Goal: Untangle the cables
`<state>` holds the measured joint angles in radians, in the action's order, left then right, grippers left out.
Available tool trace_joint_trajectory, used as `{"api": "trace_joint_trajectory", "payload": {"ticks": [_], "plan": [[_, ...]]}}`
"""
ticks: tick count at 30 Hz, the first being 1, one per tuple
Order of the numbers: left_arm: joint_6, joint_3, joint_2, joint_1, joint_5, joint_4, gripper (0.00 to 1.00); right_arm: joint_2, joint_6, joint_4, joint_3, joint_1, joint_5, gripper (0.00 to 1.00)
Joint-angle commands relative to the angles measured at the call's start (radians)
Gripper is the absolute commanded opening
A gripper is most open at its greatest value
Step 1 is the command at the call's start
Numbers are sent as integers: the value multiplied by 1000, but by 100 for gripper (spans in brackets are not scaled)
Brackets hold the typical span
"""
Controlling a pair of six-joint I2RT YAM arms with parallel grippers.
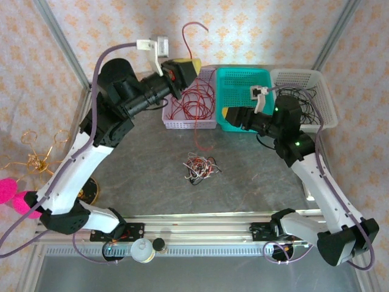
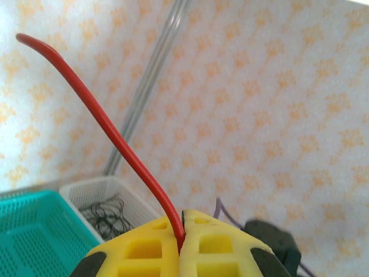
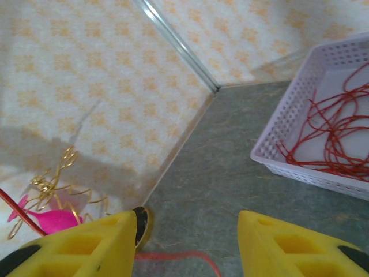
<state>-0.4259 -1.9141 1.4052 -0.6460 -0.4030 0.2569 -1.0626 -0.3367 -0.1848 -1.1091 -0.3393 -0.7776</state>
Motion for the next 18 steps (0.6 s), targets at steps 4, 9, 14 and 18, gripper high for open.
{"api": "trace_joint_trajectory", "payload": {"ticks": [4, 9, 14, 18], "plan": [[47, -123, 92, 67, 109, -103, 0, 89, -9, -41, 72, 1, 218, 50], [-38, -78, 183, 202, 124, -277, 0, 110, -35, -27, 124, 1, 251, 50], [-100, -99, 310, 287, 83, -417, 0, 106, -34, -7, 181, 2, 217, 50], [-114, -215, 453, 320, 44, -435, 0, 104, -48, 3, 220, 2, 199, 50]]}}
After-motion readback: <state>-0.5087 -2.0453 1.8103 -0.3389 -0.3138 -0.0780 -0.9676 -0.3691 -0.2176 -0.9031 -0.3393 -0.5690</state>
